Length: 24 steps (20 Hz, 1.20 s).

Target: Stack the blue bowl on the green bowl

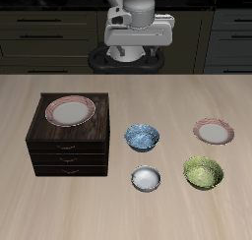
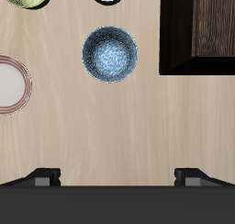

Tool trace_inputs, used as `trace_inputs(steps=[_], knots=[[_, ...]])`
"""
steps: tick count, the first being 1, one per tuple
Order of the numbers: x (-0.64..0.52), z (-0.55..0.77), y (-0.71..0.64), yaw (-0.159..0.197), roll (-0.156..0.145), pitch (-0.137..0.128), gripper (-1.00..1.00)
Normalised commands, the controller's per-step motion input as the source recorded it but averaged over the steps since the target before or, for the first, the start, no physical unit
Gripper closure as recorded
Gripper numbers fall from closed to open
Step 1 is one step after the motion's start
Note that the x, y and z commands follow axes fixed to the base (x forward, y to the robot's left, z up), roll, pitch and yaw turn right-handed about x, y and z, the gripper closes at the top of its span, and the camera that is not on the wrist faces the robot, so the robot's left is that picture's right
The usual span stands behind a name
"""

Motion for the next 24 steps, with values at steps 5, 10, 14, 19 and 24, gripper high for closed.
trace_inputs(steps=[5, 10, 14, 19, 24], knots=[[0.08, 0.06, 0.15, 0.011, 0.027, -0.021, -1.00], [0.24, 0.12, 0.13, 0.012, 0.022, -0.042, -1.00], [0.23, 0.13, 0.06, 0.008, 0.002, -0.026, -1.00], [0.27, 0.08, 0.09, 0.000, -0.008, -0.014, -1.00], [0.28, 0.10, 0.05, 0.000, -0.012, -0.037, -1.00]])
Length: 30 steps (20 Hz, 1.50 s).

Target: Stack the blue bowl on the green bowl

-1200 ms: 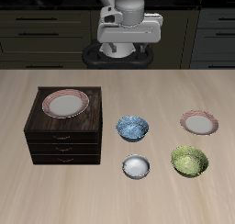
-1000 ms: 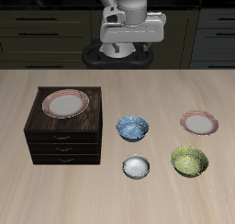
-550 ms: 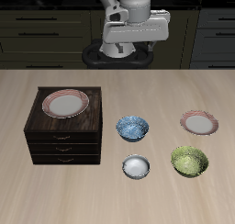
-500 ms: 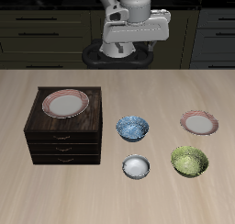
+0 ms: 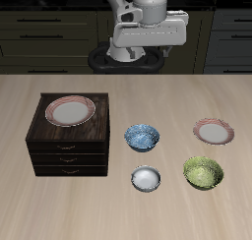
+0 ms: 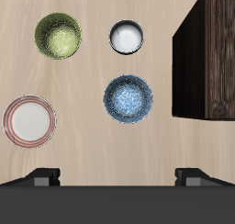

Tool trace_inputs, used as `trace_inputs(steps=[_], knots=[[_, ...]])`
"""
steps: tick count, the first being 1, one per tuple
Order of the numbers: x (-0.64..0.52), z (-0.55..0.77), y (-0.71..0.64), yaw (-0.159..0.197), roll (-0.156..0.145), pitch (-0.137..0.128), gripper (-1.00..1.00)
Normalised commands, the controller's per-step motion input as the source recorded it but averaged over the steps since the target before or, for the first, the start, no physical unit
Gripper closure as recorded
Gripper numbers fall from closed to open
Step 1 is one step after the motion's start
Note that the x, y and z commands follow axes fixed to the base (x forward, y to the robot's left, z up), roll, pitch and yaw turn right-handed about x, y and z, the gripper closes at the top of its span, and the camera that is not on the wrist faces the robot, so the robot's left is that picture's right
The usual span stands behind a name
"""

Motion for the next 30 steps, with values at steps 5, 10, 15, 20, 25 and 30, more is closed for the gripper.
trace_inputs(steps=[5, 10, 15, 20, 25, 30], knots=[[0.39, 0.00, -0.08, -0.046, -0.037, 0.013, -1.00], [0.16, 0.03, 0.07, 0.008, -0.013, -0.025, -1.00], [0.03, -0.09, 0.19, 0.008, 0.025, -0.009, -1.00], [0.09, -0.25, 0.07, 0.008, -0.003, 0.008, -1.00], [0.09, -0.33, 0.04, -0.031, -0.005, 0.021, -1.00], [0.05, -0.36, 0.06, -0.038, -0.002, -0.002, -1.00]])
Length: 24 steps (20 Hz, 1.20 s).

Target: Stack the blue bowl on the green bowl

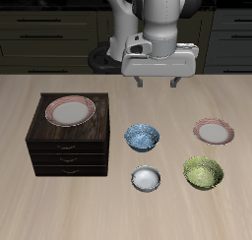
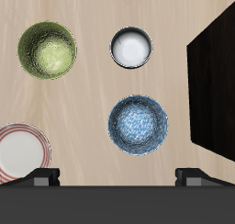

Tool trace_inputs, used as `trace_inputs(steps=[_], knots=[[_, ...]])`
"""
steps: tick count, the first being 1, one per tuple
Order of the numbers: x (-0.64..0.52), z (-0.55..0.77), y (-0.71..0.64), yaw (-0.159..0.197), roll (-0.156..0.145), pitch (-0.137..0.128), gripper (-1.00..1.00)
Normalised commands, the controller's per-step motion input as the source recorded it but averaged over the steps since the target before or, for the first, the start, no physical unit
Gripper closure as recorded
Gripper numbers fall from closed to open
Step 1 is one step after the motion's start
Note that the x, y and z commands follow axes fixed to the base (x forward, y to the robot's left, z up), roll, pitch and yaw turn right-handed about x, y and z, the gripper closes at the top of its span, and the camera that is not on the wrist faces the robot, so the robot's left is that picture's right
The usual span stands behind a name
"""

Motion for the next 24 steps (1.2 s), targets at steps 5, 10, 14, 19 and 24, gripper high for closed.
trace_inputs(steps=[5, 10, 14, 19, 24], knots=[[0.01, -0.41, 0.08, -0.021, -0.012, 0.005, -1.00], [0.02, -0.36, 0.13, -0.016, -0.006, -0.005, -1.00], [0.02, -0.17, 0.10, -0.002, 0.008, -0.010, -1.00], [0.00, -0.29, 0.03, -0.031, -0.012, 0.012, -1.00], [0.00, -0.22, 0.02, -0.022, -0.007, 0.008, -1.00]])
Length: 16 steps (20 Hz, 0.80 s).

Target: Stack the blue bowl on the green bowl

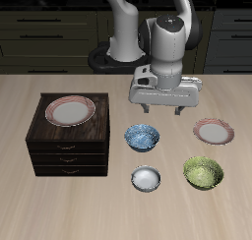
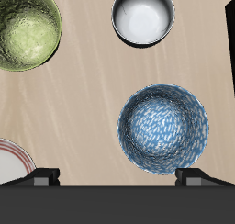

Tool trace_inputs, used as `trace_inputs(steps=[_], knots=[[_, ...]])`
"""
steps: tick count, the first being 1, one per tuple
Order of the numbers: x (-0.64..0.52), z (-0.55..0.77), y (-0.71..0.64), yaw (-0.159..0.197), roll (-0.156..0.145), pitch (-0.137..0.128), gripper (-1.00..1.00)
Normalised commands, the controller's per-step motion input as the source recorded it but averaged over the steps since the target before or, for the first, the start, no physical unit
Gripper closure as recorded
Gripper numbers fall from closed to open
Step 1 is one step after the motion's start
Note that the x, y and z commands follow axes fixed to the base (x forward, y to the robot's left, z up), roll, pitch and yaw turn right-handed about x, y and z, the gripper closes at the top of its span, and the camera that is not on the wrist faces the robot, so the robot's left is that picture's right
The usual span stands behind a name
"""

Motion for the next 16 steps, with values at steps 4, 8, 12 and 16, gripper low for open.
trace_inputs(steps=[4, 8, 12, 16], knots=[[-0.05, -0.12, 0.04, -0.004, 0.009, -0.021, -1.00], [0.01, -0.17, -0.01, -0.005, -0.011, -0.002, -1.00], [0.04, -0.25, 0.00, 0.000, -0.014, 0.010, -1.00], [0.06, -0.34, -0.06, -0.004, -0.011, 0.025, -1.00]])
